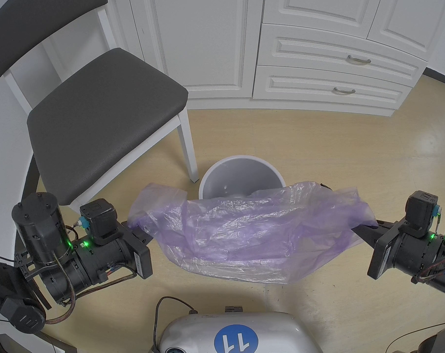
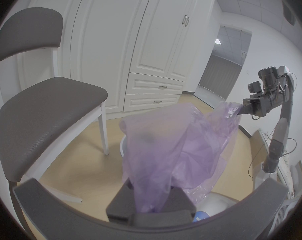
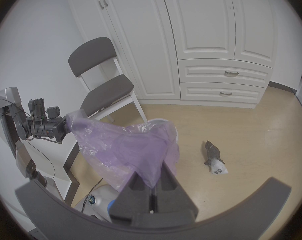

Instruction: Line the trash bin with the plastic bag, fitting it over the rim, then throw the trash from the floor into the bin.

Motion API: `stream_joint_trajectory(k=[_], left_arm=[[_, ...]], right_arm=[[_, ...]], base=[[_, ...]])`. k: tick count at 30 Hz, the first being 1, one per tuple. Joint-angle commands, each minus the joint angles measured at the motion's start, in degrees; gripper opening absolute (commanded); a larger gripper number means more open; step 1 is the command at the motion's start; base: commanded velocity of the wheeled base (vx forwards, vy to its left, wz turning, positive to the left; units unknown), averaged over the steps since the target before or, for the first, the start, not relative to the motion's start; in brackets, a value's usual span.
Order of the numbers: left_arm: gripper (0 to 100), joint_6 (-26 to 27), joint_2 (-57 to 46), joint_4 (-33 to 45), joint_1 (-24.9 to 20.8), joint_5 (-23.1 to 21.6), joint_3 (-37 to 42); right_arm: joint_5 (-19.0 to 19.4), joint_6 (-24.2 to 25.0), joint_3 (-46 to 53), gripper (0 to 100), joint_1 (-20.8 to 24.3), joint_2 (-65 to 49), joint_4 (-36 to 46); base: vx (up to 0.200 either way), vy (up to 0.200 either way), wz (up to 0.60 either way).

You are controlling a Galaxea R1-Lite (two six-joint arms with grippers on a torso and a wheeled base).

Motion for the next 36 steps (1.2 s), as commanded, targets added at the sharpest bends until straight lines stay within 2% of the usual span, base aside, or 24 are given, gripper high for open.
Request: stream_joint_trajectory(k=[1,4,7,9,15,19,22,26,29,32,36], left_arm=[[0,-1.5,1.1,1.6,-2.3,4.4,-3.3],[0,-3.8,3.0,3.1,-3.9,10.9,-7.3],[0,-6.7,4.3,3.4,-6.0,17.4,-10.9],[0,-7.9,3.9,3.4,-6.6,18.9,-11.6],[0,-9.5,1.8,3.4,-8.2,19.0,-12.1],[0,-10.2,2.6,3.4,-9.1,19.5,-14.0],[0,-9.0,3.9,7.4,-9.1,21.9,-16.7],[0,-3.1,4.4,19.2,-9.8,30.1,-22.6],[0,-0.3,4.4,25.4,-10.8,33.1,-26.3],[0,2.0,4.9,26.8,-11.3,34.0,-28.1],[0,2.5,7.0,20.2,-12.3,34.8,-28.6]], right_arm=[[0.0,0.2,0.4,0,0.1,-0.1,-0.8],[0.0,0.4,1.2,0,0.1,1.5,-1.7],[0.4,0.3,2.8,0,0.2,2.6,-7.0],[1.0,0.4,2.1,0,-0.1,4.3,-9.4],[-0.2,2.5,-1.1,0,-2.8,10.7,-9.9],[0.6,0.1,-0.5,0,-5.7,11.7,-10.2],[0.9,-0.6,-0.6,0,-7.6,11.2,-10.3],[2.1,-0.4,-1.0,0,-7.8,11.0,-10.2],[2.1,-0.6,-1.1,0,-7.7,10.8,-10.2],[2.1,-0.6,-1.1,0,-7.7,10.8,-10.2],[2.2,-0.6,-1.2,0,-7.6,10.4,-10.1]], base=[[0.0,0.0,0.0],[0.0,0.0,0.0],[0.0,0.0,0.0],[0.0,0.0,0.0],[0.0,0.0,0.0],[0.0,0.0,0.0],[0.0,0.0,0.0],[0.0,0.0,0.0],[0.0,0.0,0.0],[0.0,0.0,0.0],[0.0,0.0,0.0]])
